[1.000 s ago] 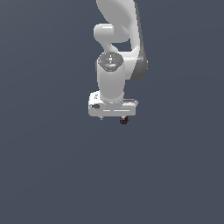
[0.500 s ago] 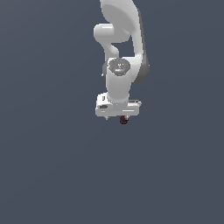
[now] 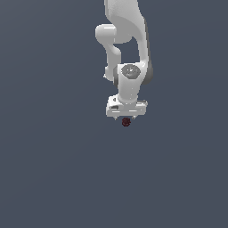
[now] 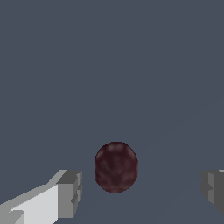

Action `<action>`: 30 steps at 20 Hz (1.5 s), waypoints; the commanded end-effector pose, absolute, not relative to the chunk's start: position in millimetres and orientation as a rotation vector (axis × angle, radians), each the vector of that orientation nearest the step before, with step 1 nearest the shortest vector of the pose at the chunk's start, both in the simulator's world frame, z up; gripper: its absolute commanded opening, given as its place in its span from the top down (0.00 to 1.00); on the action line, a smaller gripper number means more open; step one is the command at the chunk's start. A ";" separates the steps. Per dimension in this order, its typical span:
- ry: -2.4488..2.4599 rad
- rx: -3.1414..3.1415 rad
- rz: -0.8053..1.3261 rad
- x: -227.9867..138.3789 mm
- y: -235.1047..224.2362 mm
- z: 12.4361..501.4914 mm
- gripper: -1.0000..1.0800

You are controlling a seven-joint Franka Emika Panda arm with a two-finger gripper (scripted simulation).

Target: Pick up the object and move it to a goal position.

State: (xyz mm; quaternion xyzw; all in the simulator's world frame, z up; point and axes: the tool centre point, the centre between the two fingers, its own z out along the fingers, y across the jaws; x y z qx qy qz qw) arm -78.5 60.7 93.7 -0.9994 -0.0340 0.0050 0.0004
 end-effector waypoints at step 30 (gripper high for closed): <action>-0.138 -3.139 0.000 -99.9 73.6 28.4 1.00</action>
